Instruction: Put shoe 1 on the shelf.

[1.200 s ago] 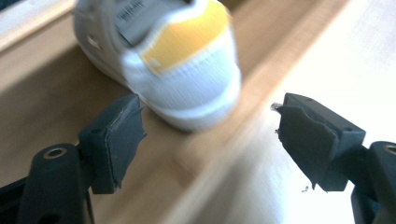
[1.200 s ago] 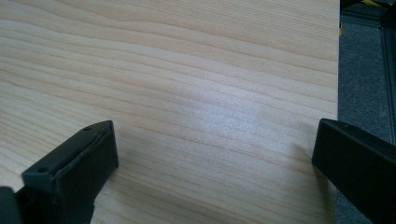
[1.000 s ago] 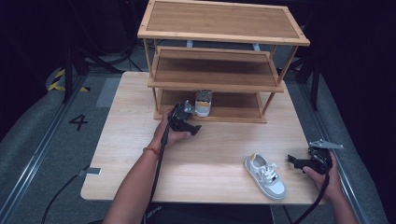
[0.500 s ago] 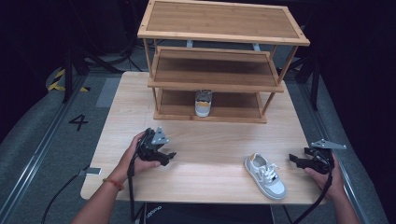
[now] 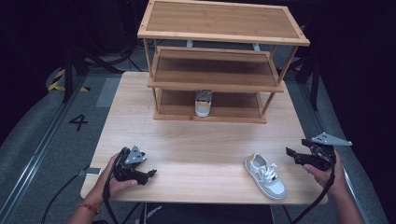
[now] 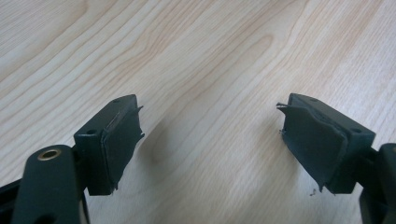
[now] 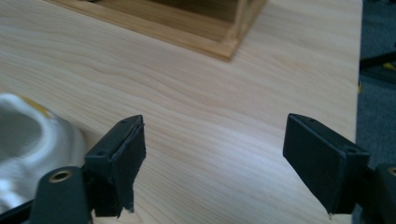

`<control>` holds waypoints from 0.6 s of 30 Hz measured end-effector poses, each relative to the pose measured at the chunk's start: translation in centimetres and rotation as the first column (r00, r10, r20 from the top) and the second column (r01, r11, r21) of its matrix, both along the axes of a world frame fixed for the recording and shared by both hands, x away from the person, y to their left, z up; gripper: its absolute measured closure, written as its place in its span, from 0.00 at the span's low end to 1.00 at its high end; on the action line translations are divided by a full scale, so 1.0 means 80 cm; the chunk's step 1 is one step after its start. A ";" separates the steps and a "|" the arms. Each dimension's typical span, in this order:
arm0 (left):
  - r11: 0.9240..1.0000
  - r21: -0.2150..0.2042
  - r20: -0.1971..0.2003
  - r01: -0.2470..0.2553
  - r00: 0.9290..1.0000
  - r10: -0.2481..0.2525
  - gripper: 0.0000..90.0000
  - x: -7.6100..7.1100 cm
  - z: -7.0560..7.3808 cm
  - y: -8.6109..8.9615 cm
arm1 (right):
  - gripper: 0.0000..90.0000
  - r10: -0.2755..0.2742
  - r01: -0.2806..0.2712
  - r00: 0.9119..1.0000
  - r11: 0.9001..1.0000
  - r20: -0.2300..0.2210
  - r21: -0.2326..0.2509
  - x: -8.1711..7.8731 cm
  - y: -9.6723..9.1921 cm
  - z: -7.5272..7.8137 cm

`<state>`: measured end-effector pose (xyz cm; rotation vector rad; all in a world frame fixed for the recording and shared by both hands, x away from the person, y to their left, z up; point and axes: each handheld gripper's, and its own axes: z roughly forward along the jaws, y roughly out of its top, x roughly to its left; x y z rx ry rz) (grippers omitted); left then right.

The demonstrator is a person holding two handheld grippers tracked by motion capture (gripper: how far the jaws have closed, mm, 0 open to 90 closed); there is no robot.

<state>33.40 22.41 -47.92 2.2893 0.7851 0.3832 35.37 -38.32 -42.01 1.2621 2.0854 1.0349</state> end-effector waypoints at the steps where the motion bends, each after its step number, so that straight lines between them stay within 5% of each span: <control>1: 1.000 -0.010 -0.006 -0.009 1.000 0.009 0.22 -0.001 -0.001 0.002 | 0.26 0.014 -0.014 1.000 1.000 0.006 -0.004 -0.001 0.007 0.005; 7: 0.998 -0.045 -0.051 -0.033 0.998 0.030 0.20 -0.001 -0.004 0.008 | 0.36 0.119 -0.119 0.993 0.992 0.005 -0.040 -0.010 0.063 0.020; 11: 0.999 -0.044 -0.045 -0.031 0.999 0.029 0.20 -0.001 -0.004 0.009 | 0.45 0.192 -0.194 0.981 0.979 -0.036 -0.057 -0.013 0.098 0.017; 18: 0.999 -0.038 -0.043 -0.024 0.999 0.022 0.20 -0.001 -0.003 0.011 | 0.48 0.240 -0.246 0.967 0.967 -0.086 -0.063 -0.015 0.133 0.005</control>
